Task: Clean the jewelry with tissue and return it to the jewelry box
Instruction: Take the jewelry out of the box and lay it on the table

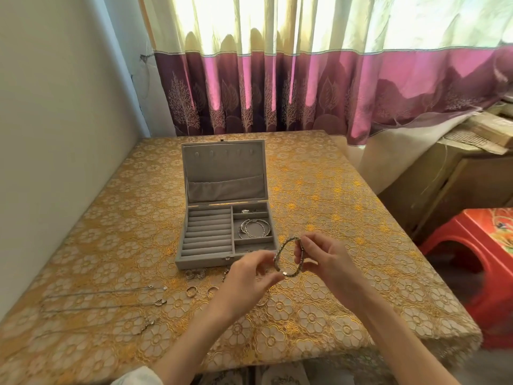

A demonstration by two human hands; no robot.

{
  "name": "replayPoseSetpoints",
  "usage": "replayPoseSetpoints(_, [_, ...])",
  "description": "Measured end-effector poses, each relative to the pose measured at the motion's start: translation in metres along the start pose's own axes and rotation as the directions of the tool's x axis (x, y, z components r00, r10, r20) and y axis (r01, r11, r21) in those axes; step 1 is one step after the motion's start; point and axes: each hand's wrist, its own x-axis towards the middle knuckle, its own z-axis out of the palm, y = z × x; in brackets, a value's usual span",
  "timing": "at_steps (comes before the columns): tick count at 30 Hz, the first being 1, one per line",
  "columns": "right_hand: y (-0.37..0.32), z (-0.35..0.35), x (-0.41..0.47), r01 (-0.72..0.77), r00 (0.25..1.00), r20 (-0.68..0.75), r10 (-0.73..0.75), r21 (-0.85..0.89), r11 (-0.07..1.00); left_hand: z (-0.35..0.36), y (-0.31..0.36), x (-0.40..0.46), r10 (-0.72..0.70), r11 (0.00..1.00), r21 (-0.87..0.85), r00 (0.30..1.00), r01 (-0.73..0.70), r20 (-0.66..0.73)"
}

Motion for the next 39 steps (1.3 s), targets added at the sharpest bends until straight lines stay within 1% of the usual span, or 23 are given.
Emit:
replayPoseSetpoints(1, [0.000,0.000,0.000,-0.007,1.000,0.001,0.007,0.014,1.000,-0.001,0.005,0.001,-0.025,0.996,-0.089,0.999,0.027,0.020])
replayPoseSetpoints(3, [0.001,-0.001,-0.001,-0.029,0.999,-0.021,0.030,0.041,0.999,-0.002,0.010,0.003,-0.070,0.969,-0.239,0.997,0.070,0.009])
replayPoseSetpoints(5, [0.004,-0.005,-0.001,-0.077,0.994,-0.068,0.081,0.053,0.996,-0.002,0.011,0.003,-0.099,0.958,-0.274,0.994,0.085,-0.038])
replayPoseSetpoints(8, [0.012,-0.014,0.000,-0.202,0.971,-0.119,0.207,0.053,0.978,0.001,0.012,0.006,-0.117,0.975,-0.199,0.989,0.098,-0.087])
replayPoseSetpoints(10, [0.016,-0.019,0.002,-0.247,0.958,-0.132,0.253,0.065,0.967,0.004,0.014,0.011,-0.115,0.983,-0.159,0.986,0.096,-0.117])
replayPoseSetpoints(14, [0.016,-0.029,0.009,-0.229,0.962,-0.129,0.239,0.088,0.969,0.011,0.022,0.031,-0.084,0.995,-0.075,0.980,0.071,-0.178])
replayPoseSetpoints(16, [0.015,-0.034,0.014,-0.215,0.965,-0.140,0.222,0.063,0.975,0.015,0.025,0.045,-0.064,0.998,-0.009,0.980,0.064,-0.187])
replayPoseSetpoints(20, [0.022,-0.044,0.033,-0.176,0.960,-0.239,0.148,-0.101,0.979,0.025,0.021,0.077,-0.081,0.981,0.154,0.974,0.114,-0.210])
replayPoseSetpoints(23, [0.028,-0.048,0.050,-0.169,0.959,-0.259,0.117,-0.192,0.967,0.032,0.017,0.097,-0.080,0.951,0.274,0.971,0.142,-0.226])
replayPoseSetpoints(25, [0.032,-0.049,0.058,-0.163,0.960,-0.270,0.080,-0.303,0.939,0.034,0.016,0.106,-0.062,0.923,0.360,0.974,0.139,-0.217])
replayPoseSetpoints(28, [0.038,-0.051,0.066,-0.138,0.962,-0.273,0.002,-0.481,0.866,0.033,0.012,0.115,-0.029,0.855,0.508,0.988,0.103,-0.151])
replayPoseSetpoints(30, [0.041,-0.052,0.068,-0.116,0.968,-0.249,-0.037,-0.574,0.811,0.032,0.009,0.118,-0.019,0.817,0.571,0.994,0.078,-0.108])
replayPoseSetpoints(35, [0.048,-0.053,0.069,-0.012,0.981,-0.134,-0.142,-0.769,0.639,0.030,0.002,0.121,0.028,0.775,0.632,0.999,0.006,-0.044])
replayPoseSetpoints(39, [0.053,-0.056,0.066,0.018,0.984,-0.081,-0.158,-0.840,0.543,0.023,0.000,0.118,0.013,0.747,0.662,0.997,-0.062,0.079])
